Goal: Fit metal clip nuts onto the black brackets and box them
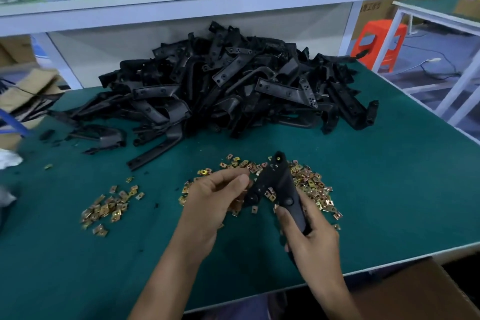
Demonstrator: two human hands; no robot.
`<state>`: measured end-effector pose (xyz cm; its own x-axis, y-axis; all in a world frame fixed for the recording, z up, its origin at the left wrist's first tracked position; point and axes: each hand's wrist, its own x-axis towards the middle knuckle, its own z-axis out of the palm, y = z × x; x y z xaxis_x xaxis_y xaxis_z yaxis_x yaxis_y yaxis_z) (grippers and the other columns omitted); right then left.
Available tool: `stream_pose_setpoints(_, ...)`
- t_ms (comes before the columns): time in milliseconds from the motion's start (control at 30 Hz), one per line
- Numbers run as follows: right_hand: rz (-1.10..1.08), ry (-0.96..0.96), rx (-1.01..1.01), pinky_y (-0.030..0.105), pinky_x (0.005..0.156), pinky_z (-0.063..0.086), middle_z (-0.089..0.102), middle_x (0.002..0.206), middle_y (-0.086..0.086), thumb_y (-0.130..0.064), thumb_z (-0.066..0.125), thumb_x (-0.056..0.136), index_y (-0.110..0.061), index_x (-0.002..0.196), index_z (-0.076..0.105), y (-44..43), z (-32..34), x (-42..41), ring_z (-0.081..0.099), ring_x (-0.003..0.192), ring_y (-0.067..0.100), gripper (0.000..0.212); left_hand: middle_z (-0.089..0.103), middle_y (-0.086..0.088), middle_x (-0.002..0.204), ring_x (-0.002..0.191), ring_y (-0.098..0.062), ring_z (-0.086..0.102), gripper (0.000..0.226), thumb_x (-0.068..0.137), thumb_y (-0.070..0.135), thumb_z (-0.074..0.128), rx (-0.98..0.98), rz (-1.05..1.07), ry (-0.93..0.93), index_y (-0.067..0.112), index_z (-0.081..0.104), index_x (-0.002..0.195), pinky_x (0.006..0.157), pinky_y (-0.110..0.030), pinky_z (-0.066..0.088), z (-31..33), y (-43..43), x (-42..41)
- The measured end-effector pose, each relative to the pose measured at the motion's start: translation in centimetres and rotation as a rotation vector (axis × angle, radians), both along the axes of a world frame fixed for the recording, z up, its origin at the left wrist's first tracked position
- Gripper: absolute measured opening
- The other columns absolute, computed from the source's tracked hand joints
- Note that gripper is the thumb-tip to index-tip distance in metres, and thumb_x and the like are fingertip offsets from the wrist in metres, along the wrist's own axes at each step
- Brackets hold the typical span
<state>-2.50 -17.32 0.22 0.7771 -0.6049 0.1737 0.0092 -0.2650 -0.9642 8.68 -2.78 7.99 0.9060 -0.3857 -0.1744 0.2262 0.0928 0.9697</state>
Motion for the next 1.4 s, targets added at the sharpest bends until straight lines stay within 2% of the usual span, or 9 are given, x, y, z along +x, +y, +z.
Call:
stream_pose_setpoints(167,0.033,0.012,-0.056,0.020,0.051,0.047,0.066,0.062,-0.013,-0.056,0.064,0.085,-0.060,0.136,0.053,0.3,0.0,-0.2,0.059,0.049,0.011,0.052,0.079,-0.007,0.089,0.075,-0.011,0.071,0.015,0.089,0.012,0.073,0.027,0.040,-0.021,0.023,0.082,0.092,0.067,-0.019,0.055,0.1,0.4,-0.7)
stream_pose_setpoints(267,0.043,0.039,-0.060,0.030,0.048,0.048,0.063,0.057,-0.006,-0.060,0.062,0.083,-0.055,0.138,0.054,0.3,0.1,-0.1,0.058,0.051,0.030,0.056,0.079,-0.006,0.088,0.076,-0.014,0.072,0.013,0.090,0.012,0.073,0.062,0.073,-0.068,0.022,0.081,0.092,0.069,-0.022,0.056,-0.1,0.4,-1.0)
stream_pose_setpoints(433,0.045,0.027,-0.078,0.022,0.048,0.045,0.064,0.056,-0.006,-0.053,0.067,0.091,-0.055,0.139,0.054,0.0,-0.4,0.0,0.057,0.045,0.013,0.049,0.078,-0.002,0.085,0.075,-0.010,0.070,0.013,0.091,0.013,0.072,0.092,0.101,-0.125,0.023,0.080,0.091,0.067,-0.018,0.054,-0.5,0.3,-1.0)
stream_pose_setpoints(567,0.039,0.046,-0.096,0.033,0.047,0.050,0.065,0.060,-0.009,-0.062,0.061,0.086,-0.057,0.138,0.052,0.0,-0.6,0.1,0.058,0.049,0.024,0.053,0.078,0.001,0.085,0.078,-0.010,0.071,0.009,0.090,0.014,0.073,0.131,0.100,-0.191,0.021,0.078,0.093,0.070,-0.018,0.055,-0.8,0.3,-1.3)
stream_pose_setpoints(767,-0.004,0.088,-0.175,0.018,0.050,0.044,0.068,0.070,-0.020,-0.052,0.067,0.091,-0.047,0.140,0.056,0.2,-0.6,0.4,0.061,0.050,0.008,0.050,0.077,0.013,0.082,0.074,0.002,0.069,0.010,0.088,0.017,0.076,0.214,0.090,-0.277,0.027,0.078,0.090,0.064,-0.008,0.048,-1.2,-0.2,-1.5)
stream_pose_setpoints(933,-0.050,0.091,-0.212,0.016,0.048,0.040,0.065,0.066,-0.019,-0.036,0.071,0.094,-0.047,0.139,0.056,0.3,-0.5,0.2,0.051,0.044,0.005,0.048,0.077,0.012,0.086,0.081,-0.005,0.073,0.010,0.086,0.022,0.079,0.162,0.166,-0.239,0.031,0.075,0.090,0.071,-0.016,0.055,-2.3,-1.8,-2.7)
stream_pose_setpoints(1067,-0.084,0.114,-0.243,0.020,0.049,0.040,0.059,0.061,-0.020,-0.037,0.068,0.095,-0.044,0.141,0.055,0.5,-0.3,0.2,0.050,0.045,0.007,0.048,0.073,0.027,0.098,0.094,0.007,0.068,0.034,0.074,0.039,0.083,0.284,0.156,-0.313,0.035,0.072,0.106,0.077,-0.012,0.053,-3.1,-1.8,-3.3)
stream_pose_setpoints(1233,-0.127,0.110,-0.272,0.022,0.048,0.039,0.059,0.062,-0.013,-0.035,0.068,0.095,-0.045,0.141,0.054,0.8,-0.3,0.0,0.045,0.045,0.007,0.050,0.068,0.035,0.098,0.096,0.013,0.063,0.031,0.082,0.021,0.080,0.319,0.235,-0.295,0.045,0.066,0.097,0.078,-0.008,0.048,-3.6,-2.7,-3.8)
stream_pose_setpoints(1400,-0.143,0.080,-0.251,0.016,0.047,0.038,0.062,0.065,-0.016,-0.032,0.070,0.095,-0.046,0.142,0.055,1.0,-0.2,0.0,0.046,0.043,0.006,0.051,0.071,0.028,0.100,0.098,0.012,0.065,0.028,0.084,0.020,0.079,0.248,0.276,-0.289,0.033,0.070,0.107,0.076,-0.003,0.046,-4.0,-3.4,-4.0)
